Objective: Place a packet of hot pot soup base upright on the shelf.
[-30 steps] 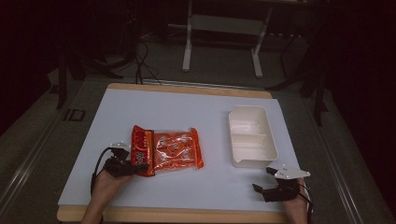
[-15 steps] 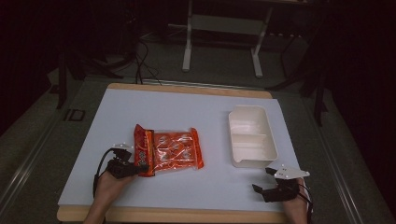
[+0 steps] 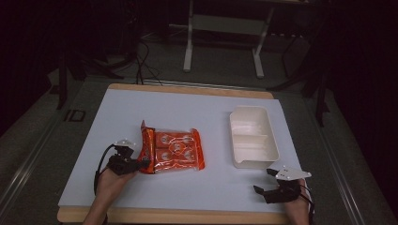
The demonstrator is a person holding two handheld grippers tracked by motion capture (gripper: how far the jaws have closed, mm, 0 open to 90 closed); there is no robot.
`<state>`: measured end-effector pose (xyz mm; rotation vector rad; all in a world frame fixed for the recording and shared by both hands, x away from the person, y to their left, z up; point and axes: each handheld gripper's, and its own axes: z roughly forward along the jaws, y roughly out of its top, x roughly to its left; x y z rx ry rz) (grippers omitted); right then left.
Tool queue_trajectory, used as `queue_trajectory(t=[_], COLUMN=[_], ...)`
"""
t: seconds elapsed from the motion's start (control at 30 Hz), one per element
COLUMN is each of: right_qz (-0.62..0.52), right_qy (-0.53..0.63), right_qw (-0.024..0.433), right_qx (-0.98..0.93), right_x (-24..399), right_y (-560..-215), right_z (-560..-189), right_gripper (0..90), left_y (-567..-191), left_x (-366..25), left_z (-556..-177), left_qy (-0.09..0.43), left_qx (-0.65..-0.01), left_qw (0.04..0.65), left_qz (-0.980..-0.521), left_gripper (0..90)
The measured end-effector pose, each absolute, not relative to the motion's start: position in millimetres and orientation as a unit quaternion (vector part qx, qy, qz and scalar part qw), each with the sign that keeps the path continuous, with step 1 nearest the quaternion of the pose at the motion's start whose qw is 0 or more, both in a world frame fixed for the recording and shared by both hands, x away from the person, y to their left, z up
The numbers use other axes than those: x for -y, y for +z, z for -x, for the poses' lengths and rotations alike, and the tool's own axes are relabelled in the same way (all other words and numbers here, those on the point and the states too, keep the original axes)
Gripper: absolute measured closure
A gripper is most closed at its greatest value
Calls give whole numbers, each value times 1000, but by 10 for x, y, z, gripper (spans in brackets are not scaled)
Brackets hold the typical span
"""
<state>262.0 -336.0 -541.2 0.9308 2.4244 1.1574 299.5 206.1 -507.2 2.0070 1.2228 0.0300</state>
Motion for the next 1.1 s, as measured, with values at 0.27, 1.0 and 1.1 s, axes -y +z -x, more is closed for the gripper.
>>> queue_trajectory(t=[0.27,1.0,1.1], right_qz=[-325,-324,-323], right_qy=[401,406,407], right_qw=[149,144,144], right_qx=[-843,-842,-842], right_x=[3360,3369,3370], right_y=[-5413,-5412,-5412], right_z=[-2622,-2624,-2625], right_gripper=[106,106,106], left_y=[-4687,-3834,-3775], left_x=[-2043,-1536,-1459], left_z=[-3150,-3554,-3595], left_qy=[25,48,50], left_qx=[-454,-364,-357], left_qw=[407,437,443], left_qz=[-792,-821,-821], left_gripper=[900,900,900])
